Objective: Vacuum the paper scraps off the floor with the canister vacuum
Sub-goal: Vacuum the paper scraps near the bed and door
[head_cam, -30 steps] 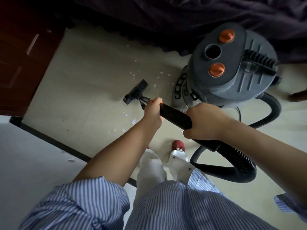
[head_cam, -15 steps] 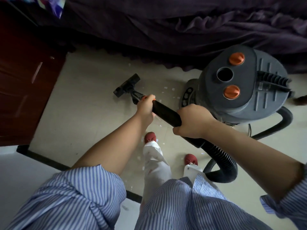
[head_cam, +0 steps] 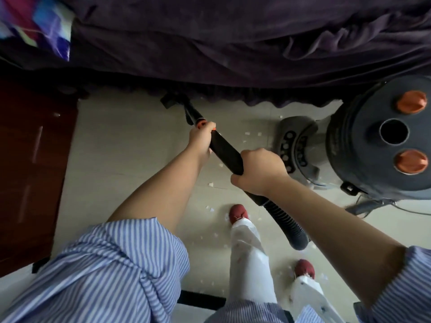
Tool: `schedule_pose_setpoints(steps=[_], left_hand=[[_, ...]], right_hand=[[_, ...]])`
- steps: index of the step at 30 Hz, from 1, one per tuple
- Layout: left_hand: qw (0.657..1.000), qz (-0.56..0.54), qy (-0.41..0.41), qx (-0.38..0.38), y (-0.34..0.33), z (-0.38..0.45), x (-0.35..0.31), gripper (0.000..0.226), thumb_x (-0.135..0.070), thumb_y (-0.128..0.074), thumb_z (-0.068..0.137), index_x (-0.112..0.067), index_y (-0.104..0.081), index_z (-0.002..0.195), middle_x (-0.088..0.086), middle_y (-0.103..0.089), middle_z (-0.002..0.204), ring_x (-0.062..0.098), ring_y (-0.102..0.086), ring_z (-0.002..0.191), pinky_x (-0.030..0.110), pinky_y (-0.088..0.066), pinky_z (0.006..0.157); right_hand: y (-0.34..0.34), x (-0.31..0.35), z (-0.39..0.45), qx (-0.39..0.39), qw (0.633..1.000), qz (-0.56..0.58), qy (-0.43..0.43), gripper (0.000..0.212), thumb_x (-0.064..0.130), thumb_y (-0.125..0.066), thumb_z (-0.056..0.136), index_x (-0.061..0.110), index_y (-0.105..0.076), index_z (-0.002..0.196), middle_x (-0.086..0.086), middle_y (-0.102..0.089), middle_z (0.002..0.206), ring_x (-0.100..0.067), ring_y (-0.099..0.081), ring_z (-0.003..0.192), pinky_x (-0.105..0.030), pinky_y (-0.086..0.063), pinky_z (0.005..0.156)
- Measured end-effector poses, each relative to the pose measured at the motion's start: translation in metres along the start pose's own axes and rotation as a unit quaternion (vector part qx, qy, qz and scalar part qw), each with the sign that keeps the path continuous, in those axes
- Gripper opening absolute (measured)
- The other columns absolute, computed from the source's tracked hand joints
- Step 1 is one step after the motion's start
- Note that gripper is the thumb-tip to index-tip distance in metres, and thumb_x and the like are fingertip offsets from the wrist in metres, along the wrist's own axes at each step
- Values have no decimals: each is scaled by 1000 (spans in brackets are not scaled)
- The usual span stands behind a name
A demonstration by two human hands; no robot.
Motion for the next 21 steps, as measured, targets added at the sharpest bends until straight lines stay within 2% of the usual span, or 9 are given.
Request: schedule_pose_setpoints(steps=[3,6,11,13,15,18,21], left_hand=[[999,32,13,2,2,24,-11,19,-13,-53,91,-4,-51,107,4,-54,73,16,-56,65,24,-46,63],[998,57,35,2,0,28,-9,30,-14,-56,88,-3,-53,115,6,-55,77,24,-59,81,30,-47,73],[996,59,63,5,-5,15,11,19,-13,-56,88,-8,-49,104,10,-53,95,25,-56,91,29,-45,72],[996,49,72,4,-6,6,21,15,-12,-55,89,-8,-48,102,8,-52,89,24,-56,89,26,-45,67],[996,34,80,11,-6,-5,29,5,-10,-54,90,-8,-50,91,6,-51,79,21,-55,78,24,-44,61],[996,13,85,19,-7,-24,42,18,-9,-52,91,-12,-47,74,4,-47,71,14,-50,64,22,-42,57],[996,-1,88,12,-7,-46,56,18,-9,-52,91,-12,-47,73,4,-47,70,15,-50,63,23,-42,56]], right_hand=[[-4,8,23,5,1000,7,-16,23,31,-60,80,15,-44,81,5,-40,61,-14,-40,53,-21,-25,44],[-6,8,25,11,999,14,-34,24,32,-60,79,15,-44,80,4,-39,61,-19,-45,60,-21,-26,44],[-9,-2,2,26,998,12,-51,23,31,-60,79,15,-44,81,6,-39,60,-21,-46,64,-20,-26,45],[-8,-5,-11,29,998,5,-50,23,32,-60,79,16,-45,81,6,-38,60,-21,-47,66,-20,-26,45],[-6,-7,-23,31,998,-8,-45,24,33,-60,79,16,-45,82,6,-38,60,-21,-46,67,-20,-25,45],[-2,-11,-44,41,998,-30,-30,25,33,-60,80,15,-44,82,5,-36,60,-21,-44,66,-21,-24,45],[2,-15,-65,52,998,-43,-14,26,33,-61,79,14,-43,80,5,-37,60,-21,-44,66,-21,-25,45]])
Point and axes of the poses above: each hand's wrist, its own z-axis towards the middle knuckle, its own y-axis out of the back of the hand, x = y × z, the point moved 2 cm from there along z, towards the middle knuckle
